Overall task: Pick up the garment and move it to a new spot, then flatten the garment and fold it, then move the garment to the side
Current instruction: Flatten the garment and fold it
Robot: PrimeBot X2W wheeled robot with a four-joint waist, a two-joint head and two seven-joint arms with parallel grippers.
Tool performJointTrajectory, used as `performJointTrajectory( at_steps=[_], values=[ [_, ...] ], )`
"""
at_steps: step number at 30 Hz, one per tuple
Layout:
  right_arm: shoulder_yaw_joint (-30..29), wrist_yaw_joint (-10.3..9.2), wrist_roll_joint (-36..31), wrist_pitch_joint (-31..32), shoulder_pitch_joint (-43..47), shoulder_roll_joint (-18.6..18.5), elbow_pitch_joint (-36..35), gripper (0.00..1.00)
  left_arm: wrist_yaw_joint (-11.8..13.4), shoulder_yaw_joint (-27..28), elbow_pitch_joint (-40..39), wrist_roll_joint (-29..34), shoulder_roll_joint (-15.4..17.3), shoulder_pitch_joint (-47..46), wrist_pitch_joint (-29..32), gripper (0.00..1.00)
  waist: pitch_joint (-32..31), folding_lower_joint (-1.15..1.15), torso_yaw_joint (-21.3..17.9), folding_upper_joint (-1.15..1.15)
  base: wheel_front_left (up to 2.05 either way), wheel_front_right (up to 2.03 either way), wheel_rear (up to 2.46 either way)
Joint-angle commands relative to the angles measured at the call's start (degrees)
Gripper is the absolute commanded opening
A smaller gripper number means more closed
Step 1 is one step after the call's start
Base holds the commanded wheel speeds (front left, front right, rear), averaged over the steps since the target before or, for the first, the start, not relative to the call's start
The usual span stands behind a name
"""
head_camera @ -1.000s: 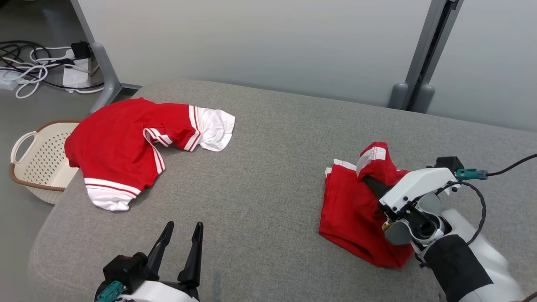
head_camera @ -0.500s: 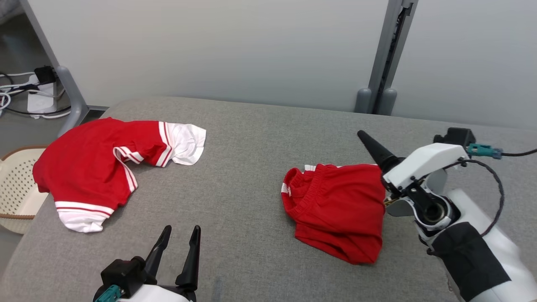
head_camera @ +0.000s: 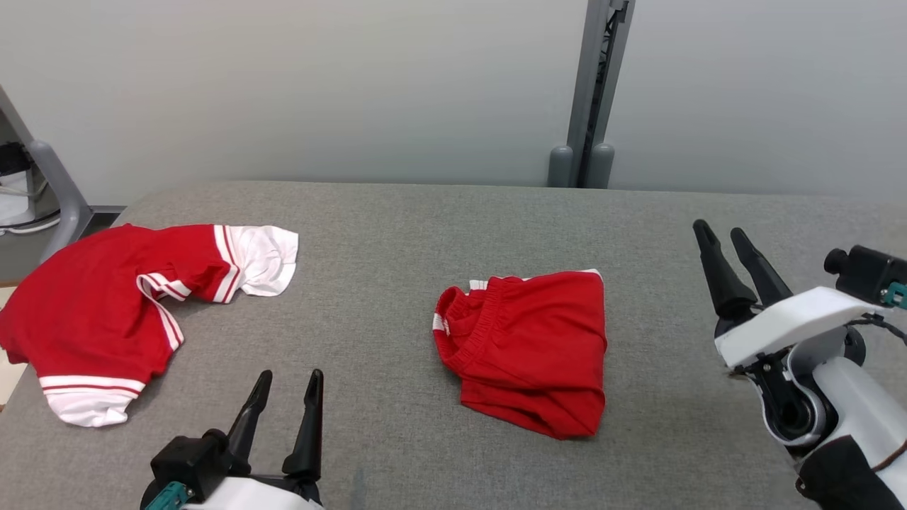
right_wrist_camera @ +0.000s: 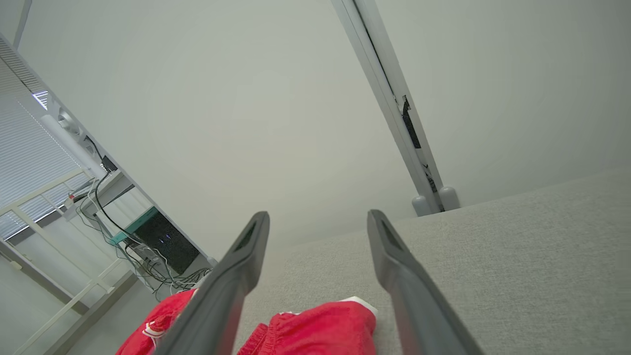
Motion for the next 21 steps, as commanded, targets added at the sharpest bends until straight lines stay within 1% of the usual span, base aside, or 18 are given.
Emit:
performJointTrajectory(
  at_steps=[1, 3, 6, 10, 13, 15, 18, 21],
  values=[
    [-0.4, 0.04, -1.8, -1.1, 1.5, -0.4, -0.7, 1.0, 0.2, 0.7, -0.6, 0.5, 0.3, -0.1, 0.0, 1.0, 0.1, 0.0, -0.8, -0.01, 0.0, 0.0, 0.0],
    [-1.6, 0.04, -5.2, -2.3, 3.2, -0.4, -1.7, 1.0, 0.4, 1.6, -1.3, 1.2, 0.2, -0.1, 0.0, 1.0, 0.1, 0.0, -1.5, -0.01, 0.0, 0.0, 0.0],
    [-4.4, 0.04, -10.9, -3.0, 6.5, 0.8, -3.5, 1.0, 0.7, 3.5, -2.5, 2.1, 0.3, 0.2, 0.0, 1.0, 0.3, 0.0, -2.6, -0.01, 0.0, 0.0, 0.0],
    [-10.8, 0.04, -18.0, -3.2, 11.8, 4.0, -7.1, 1.0, 0.7, 6.2, -3.8, 3.5, 0.3, 0.8, 0.0, 1.0, 0.5, 0.0, -4.1, -0.01, 0.0, 0.0, 0.0],
    [-14.6, 0.04, -25.1, -3.2, 15.6, 6.0, -8.8, 1.0, 0.3, 8.1, -4.6, 4.3, 0.0, 1.4, 0.0, 1.0, 0.4, 0.0, -5.1, -0.01, 0.0, 0.0, 0.0],
    [-16.6, 0.04, -27.6, -3.2, 17.4, 8.4, -9.6, 1.0, 0.0, 9.1, -4.8, 5.1, -0.4, 1.9, 0.0, 1.0, 0.3, 0.0, -5.7, -0.01, 0.0, 0.0, 0.0],
    [-18.5, 0.03, -32.5, -3.2, 19.8, 9.7, -10.6, 1.0, -0.4, 10.4, -5.0, 6.1, -1.3, 2.7, 0.0, 1.0, 0.1, 0.0, -6.2, -0.01, 0.0, 0.0, 0.0],
    [-18.3, 0.03, -36.4, -3.2, 21.9, 11.6, -10.5, 1.0, -0.8, 10.9, -4.9, 6.9, -2.0, 3.2, 0.0, 1.0, 0.0, 0.0, -6.5, -0.01, 0.0, 0.0, 0.0]
  ],
)
